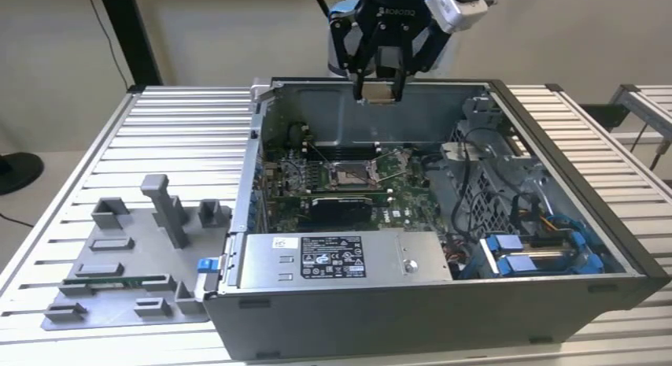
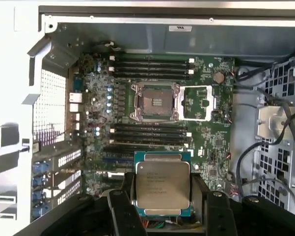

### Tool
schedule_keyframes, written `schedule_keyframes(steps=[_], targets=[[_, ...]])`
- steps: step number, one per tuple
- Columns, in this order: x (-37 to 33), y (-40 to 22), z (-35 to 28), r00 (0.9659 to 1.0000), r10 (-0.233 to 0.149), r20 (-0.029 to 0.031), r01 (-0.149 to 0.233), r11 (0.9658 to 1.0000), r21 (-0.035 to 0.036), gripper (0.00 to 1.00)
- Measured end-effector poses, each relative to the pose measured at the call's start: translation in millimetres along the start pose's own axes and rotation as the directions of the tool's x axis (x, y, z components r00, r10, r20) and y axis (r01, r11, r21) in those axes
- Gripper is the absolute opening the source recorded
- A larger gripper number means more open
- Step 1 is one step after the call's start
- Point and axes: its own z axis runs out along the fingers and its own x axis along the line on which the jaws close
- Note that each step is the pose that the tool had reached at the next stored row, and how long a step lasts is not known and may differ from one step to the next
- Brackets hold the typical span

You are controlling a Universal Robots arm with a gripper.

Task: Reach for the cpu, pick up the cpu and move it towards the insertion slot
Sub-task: 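Pick up the cpu and move it towards the insertion slot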

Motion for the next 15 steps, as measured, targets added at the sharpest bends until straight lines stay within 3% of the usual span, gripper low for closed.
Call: schedule_keyframes(steps=[15], targets=[[10.1,60.3,6.3,1.0,0.0,-0.0021,0.0,1.0,0.0,0.0]])
